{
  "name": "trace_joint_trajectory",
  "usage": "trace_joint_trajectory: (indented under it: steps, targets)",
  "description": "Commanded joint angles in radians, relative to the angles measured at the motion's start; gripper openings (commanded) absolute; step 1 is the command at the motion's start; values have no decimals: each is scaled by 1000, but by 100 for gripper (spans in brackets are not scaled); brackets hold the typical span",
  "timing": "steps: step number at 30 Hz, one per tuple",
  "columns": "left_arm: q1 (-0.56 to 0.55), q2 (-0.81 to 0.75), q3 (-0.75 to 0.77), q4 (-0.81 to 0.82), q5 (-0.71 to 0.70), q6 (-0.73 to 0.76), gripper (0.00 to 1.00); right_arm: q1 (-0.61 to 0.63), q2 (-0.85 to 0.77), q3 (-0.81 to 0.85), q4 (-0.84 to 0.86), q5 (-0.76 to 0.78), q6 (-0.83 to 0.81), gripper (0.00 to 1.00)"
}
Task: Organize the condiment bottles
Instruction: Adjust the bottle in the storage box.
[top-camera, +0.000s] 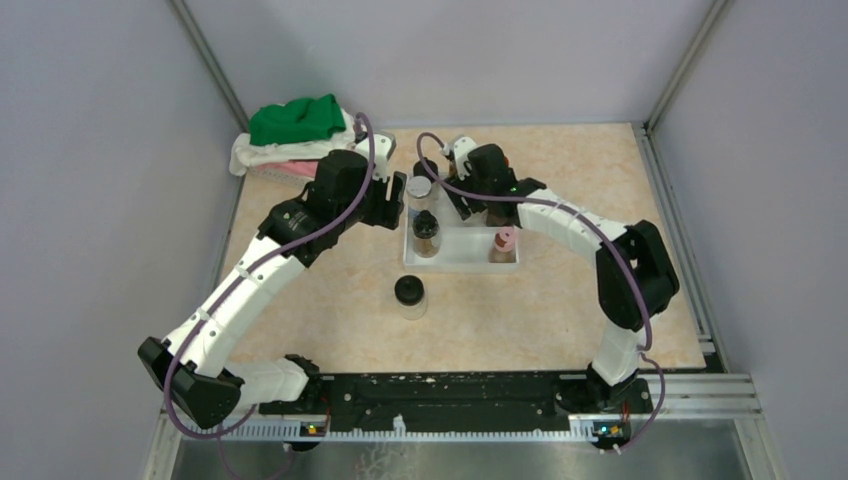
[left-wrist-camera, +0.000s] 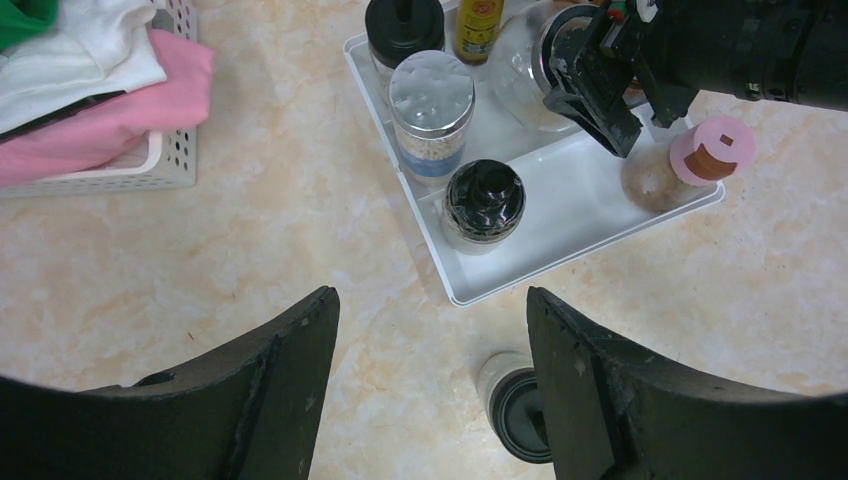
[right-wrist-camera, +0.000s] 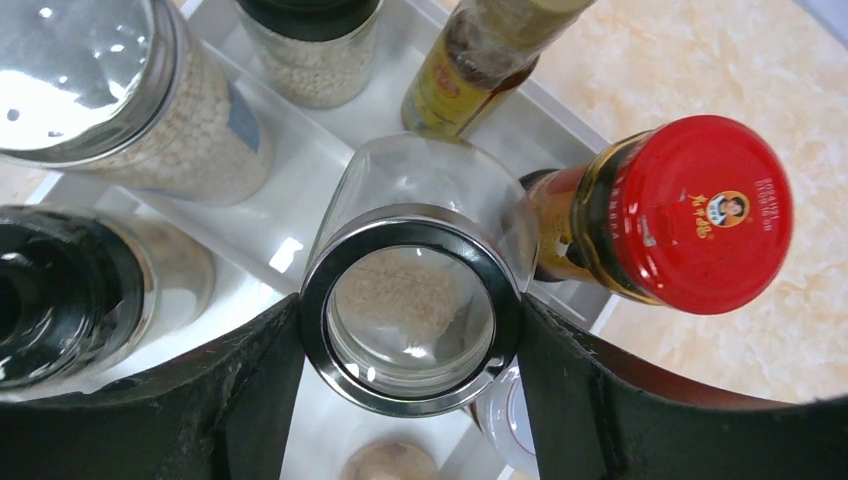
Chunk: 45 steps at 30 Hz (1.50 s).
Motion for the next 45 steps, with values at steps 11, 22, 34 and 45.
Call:
trace_joint_trajectory:
  steps: [11, 22, 34, 45]
  targets:
    - [9, -2, 47, -8, 15, 41, 75, -169, -23, 342, -318, -429, -129, 65]
    - [29, 11, 60, -28, 22, 66, 75, -223, 161, 592, -639, -709, -372, 65]
    - [33, 44, 56, -25, 43, 66, 75, -222, 153, 477, -697, -843, -497, 68]
    - [34, 82, 71, -43, 17, 57, 75, -221, 168, 347, -517, -840, -533, 67]
